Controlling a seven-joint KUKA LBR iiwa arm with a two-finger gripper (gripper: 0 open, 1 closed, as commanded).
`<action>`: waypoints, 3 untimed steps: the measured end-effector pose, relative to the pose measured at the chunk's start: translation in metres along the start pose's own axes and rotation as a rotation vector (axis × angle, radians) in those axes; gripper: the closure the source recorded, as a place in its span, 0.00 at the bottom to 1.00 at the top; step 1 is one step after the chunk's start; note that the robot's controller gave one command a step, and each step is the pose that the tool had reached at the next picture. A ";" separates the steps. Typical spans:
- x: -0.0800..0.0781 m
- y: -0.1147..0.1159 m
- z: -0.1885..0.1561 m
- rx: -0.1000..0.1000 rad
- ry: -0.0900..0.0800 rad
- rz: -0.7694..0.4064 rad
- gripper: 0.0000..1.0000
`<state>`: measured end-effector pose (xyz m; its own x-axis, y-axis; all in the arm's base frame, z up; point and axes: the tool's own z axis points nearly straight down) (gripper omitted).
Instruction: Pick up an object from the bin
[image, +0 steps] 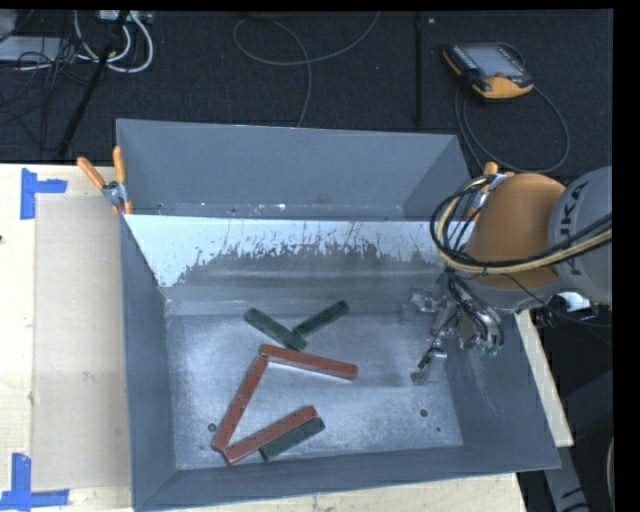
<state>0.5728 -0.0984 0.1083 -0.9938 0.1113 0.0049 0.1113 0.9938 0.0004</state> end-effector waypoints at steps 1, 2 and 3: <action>-0.002 0.018 0.011 0.000 -0.004 -0.304 0.00; -0.008 0.038 0.006 0.000 -0.005 -0.153 0.00; 0.009 0.061 0.015 0.000 -0.004 0.034 0.00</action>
Offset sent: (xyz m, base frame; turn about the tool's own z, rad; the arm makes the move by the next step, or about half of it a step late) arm 0.0250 0.0678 0.0051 0.1759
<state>0.5701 -0.0367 0.0932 -0.9894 0.1450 0.0008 0.1450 0.9894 0.0008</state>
